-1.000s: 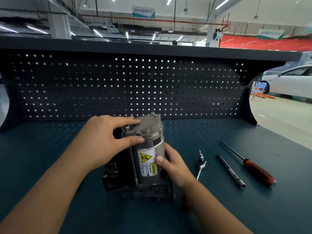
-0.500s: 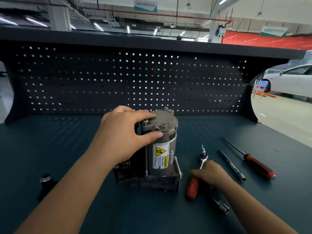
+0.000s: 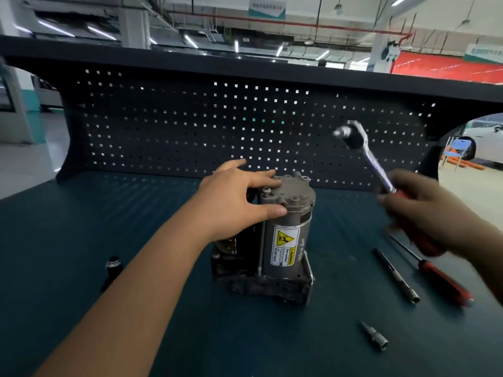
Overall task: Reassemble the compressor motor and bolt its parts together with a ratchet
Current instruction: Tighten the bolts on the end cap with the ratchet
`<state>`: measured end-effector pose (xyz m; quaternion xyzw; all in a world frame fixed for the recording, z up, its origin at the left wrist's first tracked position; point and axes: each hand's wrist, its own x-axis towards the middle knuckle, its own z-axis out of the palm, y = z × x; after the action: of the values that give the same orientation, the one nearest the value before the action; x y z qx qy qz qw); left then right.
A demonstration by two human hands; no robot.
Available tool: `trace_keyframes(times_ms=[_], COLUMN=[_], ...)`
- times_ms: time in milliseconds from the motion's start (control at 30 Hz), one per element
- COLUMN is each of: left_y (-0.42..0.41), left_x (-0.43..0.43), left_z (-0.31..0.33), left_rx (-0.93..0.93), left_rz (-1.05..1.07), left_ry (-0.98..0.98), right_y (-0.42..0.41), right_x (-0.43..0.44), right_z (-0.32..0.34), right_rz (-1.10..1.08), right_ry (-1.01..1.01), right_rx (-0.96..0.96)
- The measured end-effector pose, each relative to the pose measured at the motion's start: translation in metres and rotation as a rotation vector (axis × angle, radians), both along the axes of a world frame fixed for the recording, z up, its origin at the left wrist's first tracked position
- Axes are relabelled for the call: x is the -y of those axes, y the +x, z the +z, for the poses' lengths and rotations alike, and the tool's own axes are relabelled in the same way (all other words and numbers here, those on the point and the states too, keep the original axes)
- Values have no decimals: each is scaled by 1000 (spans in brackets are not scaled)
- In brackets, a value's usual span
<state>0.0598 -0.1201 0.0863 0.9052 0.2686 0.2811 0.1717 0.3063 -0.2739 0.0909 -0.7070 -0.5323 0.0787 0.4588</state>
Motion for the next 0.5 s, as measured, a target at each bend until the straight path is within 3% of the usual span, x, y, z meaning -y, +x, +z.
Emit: trace_keyframes(times_ms=[233, 500], left_y=[-1, -1], left_x=[-4, -7], left_z=[-1, -3], left_rx=[16, 11], left_rz=[-45, -41], left_ry=[21, 7], right_y=[-26, -41], right_x=[-6, -8], right_z=[58, 65], right_rz=[45, 199], right_ry=[3, -133], right_rx=[757, 894])
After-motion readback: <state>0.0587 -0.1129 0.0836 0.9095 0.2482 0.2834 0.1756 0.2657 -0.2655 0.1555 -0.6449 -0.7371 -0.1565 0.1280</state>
